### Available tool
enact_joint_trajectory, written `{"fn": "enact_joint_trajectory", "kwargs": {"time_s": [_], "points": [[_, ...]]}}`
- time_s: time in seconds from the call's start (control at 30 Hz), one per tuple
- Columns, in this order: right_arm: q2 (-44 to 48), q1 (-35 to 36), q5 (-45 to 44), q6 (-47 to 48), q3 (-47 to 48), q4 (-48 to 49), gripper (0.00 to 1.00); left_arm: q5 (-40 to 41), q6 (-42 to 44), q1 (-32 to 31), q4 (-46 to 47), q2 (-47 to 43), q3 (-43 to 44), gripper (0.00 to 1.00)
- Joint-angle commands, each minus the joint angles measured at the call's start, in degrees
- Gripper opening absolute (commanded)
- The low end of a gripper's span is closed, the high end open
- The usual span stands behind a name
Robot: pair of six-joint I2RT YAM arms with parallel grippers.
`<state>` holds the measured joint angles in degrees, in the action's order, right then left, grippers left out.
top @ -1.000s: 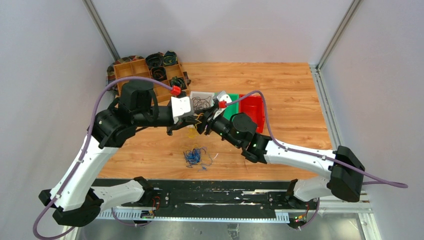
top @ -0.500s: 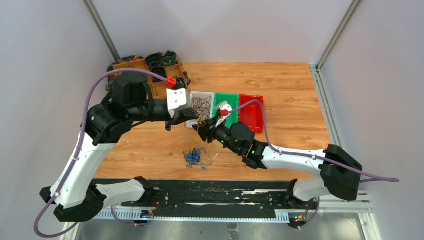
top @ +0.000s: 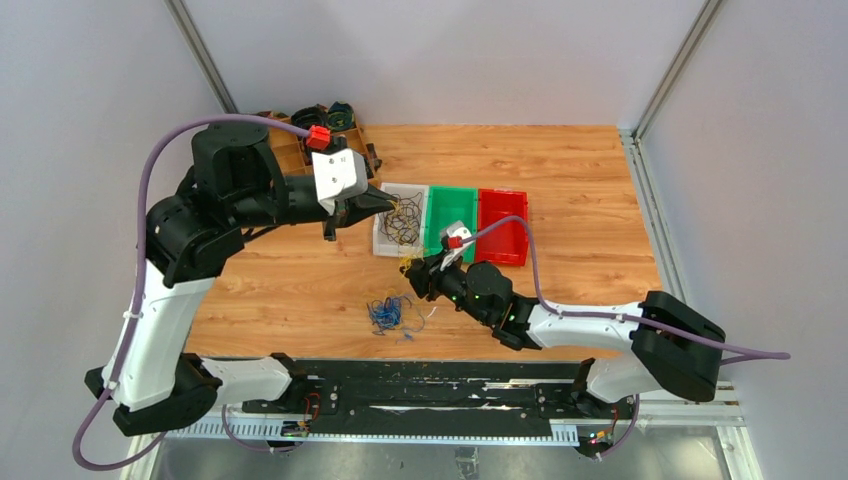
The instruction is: Untangle the cables
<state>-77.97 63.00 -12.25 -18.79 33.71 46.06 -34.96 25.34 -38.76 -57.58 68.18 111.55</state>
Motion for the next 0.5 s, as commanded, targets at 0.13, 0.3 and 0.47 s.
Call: {"fn": "enact_joint_trajectory", "kwargs": {"time_s": [0.13,0.3,0.47], "points": [[-2.8,0.7,-3.6,-1.5,-4.8,-2.6,0.31,0.8,0.1,-0.3,4.1,0.9,7.8,0.01],[-3.7,0.6,-4.4,-2.7,-8.2,-0.9,0.35,5.1,0.8,-0.2,5.1,3.7,15.5,0.01],[-2.5,0.6,-5.5,-2.8,-9.6,-1.8,0.38,9.1,0.7,-0.3,9.6,2.9,15.8,0.00]]}}
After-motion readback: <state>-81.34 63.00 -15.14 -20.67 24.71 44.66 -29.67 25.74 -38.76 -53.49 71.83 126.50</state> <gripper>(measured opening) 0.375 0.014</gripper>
